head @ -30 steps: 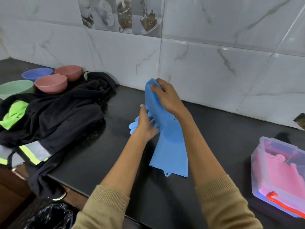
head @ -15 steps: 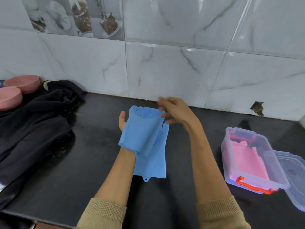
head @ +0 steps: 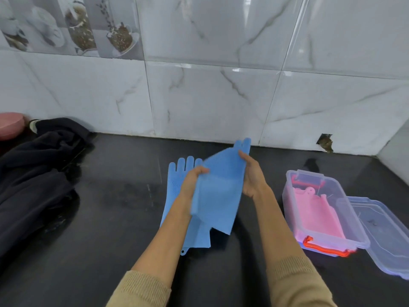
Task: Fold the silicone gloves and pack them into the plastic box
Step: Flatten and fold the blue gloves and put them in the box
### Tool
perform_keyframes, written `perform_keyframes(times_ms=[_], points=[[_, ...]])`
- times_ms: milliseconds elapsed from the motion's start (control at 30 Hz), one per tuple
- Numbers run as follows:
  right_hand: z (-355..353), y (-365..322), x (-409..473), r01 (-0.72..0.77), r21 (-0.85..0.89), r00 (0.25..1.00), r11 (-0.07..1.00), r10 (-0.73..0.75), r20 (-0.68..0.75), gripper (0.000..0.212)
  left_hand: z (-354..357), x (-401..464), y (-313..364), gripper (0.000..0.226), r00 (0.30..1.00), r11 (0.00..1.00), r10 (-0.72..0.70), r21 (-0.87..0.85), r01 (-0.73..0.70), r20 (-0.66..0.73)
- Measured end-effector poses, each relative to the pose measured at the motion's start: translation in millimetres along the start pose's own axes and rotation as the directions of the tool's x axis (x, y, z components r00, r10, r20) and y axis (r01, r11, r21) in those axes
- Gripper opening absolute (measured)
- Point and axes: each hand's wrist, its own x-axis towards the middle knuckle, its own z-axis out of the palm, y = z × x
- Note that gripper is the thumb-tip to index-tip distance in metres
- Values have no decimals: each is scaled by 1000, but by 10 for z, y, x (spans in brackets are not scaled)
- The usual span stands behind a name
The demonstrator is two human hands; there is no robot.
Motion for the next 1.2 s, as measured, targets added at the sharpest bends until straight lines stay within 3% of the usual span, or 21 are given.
perform_keyframes(times_ms=[100, 233, 400, 467, 533, 700, 933, 1200], points=[[-244, 19, 41, 27, -207, 985, 978, -61, -159, 55, -39, 75, -251, 34, 982, 983, -173, 74, 168, 79], [-557, 174, 48, -103, -413, 951, 905, -32, -307, 61, -106, 227, -511, 56, 981, 978, -172, 135, 159, 91], [-642, 171, 93, -157, -627, 922, 763, -114, -371, 57, -50, 357, -476, 23, 984, 950, -179, 257, 174, -5], [-630, 143, 108, -139, -712, 927, 688, -163, -338, 60, -4, 416, -436, 14, 990, 930, -112, 341, 137, -91], [-626, 120, 115, -99, -761, 933, 641, -206, -295, 61, 41, 473, -410, 21, 989, 882, 16, 468, 56, -147], [-678, 86, 99, -109, -845, 920, 523, -268, -285, 48, 65, 557, -407, 45, 898, 563, 403, 822, -90, -177], [-907, 180, -64, -71, -743, 766, 666, -441, -468, 39, 57, 546, -481, 39, 844, 454, 511, 885, -104, -163], [-870, 232, -91, -86, -754, 720, 651, -482, -499, 32, 53, 503, -517, 48, 820, 432, 541, 898, -83, -185]])
